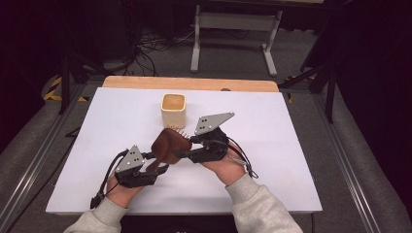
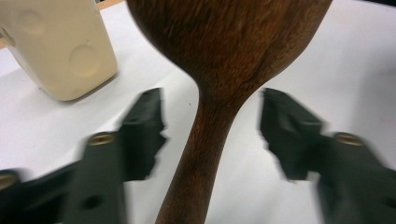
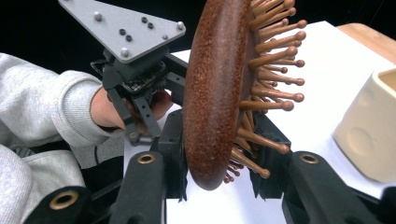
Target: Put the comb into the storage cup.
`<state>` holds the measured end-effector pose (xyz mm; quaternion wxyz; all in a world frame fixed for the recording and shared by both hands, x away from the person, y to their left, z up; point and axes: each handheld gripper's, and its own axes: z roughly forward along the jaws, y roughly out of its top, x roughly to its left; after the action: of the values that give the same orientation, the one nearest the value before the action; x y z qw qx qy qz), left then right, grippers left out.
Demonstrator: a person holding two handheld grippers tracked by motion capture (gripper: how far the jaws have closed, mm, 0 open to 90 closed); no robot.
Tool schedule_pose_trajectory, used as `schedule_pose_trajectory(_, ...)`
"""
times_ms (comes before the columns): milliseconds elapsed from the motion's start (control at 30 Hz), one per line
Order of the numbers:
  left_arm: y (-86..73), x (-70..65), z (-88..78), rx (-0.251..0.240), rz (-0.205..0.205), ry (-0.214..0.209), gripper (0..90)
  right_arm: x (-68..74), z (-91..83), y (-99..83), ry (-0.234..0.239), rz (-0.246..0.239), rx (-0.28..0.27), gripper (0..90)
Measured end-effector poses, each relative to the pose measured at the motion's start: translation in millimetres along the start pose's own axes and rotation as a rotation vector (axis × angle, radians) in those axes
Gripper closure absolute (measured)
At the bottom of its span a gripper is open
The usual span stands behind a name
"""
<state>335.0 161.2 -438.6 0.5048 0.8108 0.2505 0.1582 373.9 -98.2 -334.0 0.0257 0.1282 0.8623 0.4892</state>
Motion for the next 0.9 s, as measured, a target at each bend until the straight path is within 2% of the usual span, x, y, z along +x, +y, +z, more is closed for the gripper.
schedule_pose_trajectory(67,0.0,3.0,-1.5,-0.028,-0.006,-0.025,29.1,1.1,-2.2,3.4,-0.003,-0.005,0.000,62.5)
schedule_pose_trajectory(133,0.3,4.0,-2.3,-0.047,-0.008,-0.025,17.8,2.5,-5.0,7.6,-0.014,-0.025,0.003,62.5)
schedule_pose_trajectory(200,0.4,7.4,-4.3,-0.088,-0.026,-0.043,7.9,3.1,-7.9,11.9,-0.023,-0.034,0.004,62.5)
schedule_pose_trajectory(300,-0.5,10.9,-9.5,-0.119,-0.024,-0.039,1.6,3.2,-12.7,20.1,-0.037,-0.049,0.004,62.4)
schedule_pose_trajectory(400,-2.6,14.3,-14.4,-0.105,0.007,-0.016,0.5,2.6,-16.6,27.6,-0.043,-0.059,0.007,62.4)
schedule_pose_trajectory(433,-3.9,16.8,-17.9,-0.089,-0.001,-0.013,0.4,2.6,-17.7,29.4,-0.046,-0.064,0.006,62.4)
schedule_pose_trajectory(533,-7.1,21.2,-24.6,-0.081,-0.009,-0.007,0.2,2.0,-21.0,34.8,-0.055,-0.073,0.004,62.3)
schedule_pose_trajectory(733,-15.3,28.6,-38.4,-0.084,-0.016,-0.003,0.2,-1.7,-28.8,50.8,-0.083,-0.095,-0.002,62.3)
schedule_pose_trajectory(833,-17.7,30.9,-41.8,-0.086,-0.012,0.012,0.2,-3.2,-31.0,56.1,-0.099,-0.102,-0.002,62.3)
schedule_pose_trajectory(900,-21.1,35.0,-46.4,-0.086,-0.039,0.008,0.2,-5.3,-32.8,60.5,-0.105,-0.104,-0.004,62.3)
